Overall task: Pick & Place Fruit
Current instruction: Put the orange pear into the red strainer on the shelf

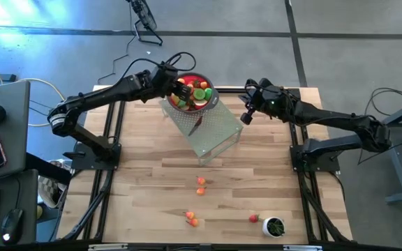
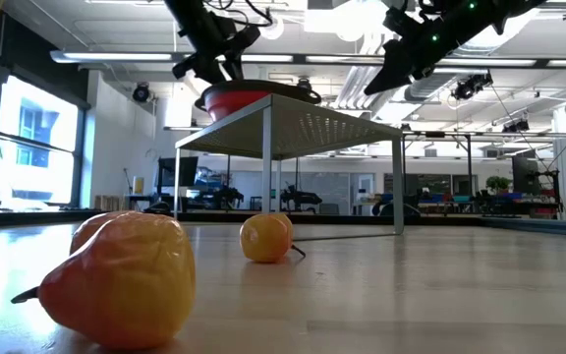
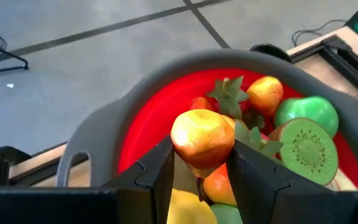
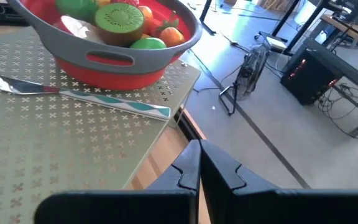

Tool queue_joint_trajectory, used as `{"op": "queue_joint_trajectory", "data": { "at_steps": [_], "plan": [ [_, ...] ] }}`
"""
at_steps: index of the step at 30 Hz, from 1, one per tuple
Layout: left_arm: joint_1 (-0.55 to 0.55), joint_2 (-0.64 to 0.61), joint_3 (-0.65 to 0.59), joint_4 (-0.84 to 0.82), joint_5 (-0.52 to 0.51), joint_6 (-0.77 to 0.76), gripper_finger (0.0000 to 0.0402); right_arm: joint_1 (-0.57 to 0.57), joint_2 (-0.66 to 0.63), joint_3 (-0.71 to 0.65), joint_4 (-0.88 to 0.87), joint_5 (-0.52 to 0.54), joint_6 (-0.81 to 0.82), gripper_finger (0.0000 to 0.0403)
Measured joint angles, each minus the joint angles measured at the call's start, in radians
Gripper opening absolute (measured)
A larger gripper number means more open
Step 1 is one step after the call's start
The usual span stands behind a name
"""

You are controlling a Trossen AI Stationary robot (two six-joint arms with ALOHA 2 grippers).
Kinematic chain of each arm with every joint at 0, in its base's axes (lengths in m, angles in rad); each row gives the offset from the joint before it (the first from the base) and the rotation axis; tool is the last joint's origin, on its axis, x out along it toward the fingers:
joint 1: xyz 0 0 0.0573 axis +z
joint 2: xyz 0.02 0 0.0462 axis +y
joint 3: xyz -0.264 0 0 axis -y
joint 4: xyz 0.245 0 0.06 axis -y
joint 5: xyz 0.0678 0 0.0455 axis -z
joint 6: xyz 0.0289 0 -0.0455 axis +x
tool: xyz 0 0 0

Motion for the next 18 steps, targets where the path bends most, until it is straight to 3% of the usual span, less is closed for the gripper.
{"op": "queue_joint_trajectory", "data": {
  "at_steps": [5,13,18],
  "plan": [
    [0.0,0.0,0.0,0.001,-0.003,0.0,0.0135,0.0,0.0,0.0,0.0,0.0,-0.008,0.0003],
    [0.014,0.002,0.0,0.003,-0.007,0.006,0.0192,0.0,0.0,0.0,-0.002,0.001,-0.01,0.0003],
    [0.013,-0.001,0.0,0.041,-0.005,0.006,0.0202,0.0,0.0,0.0,-0.002,0.001,-0.01,0.0003]
  ]
}}
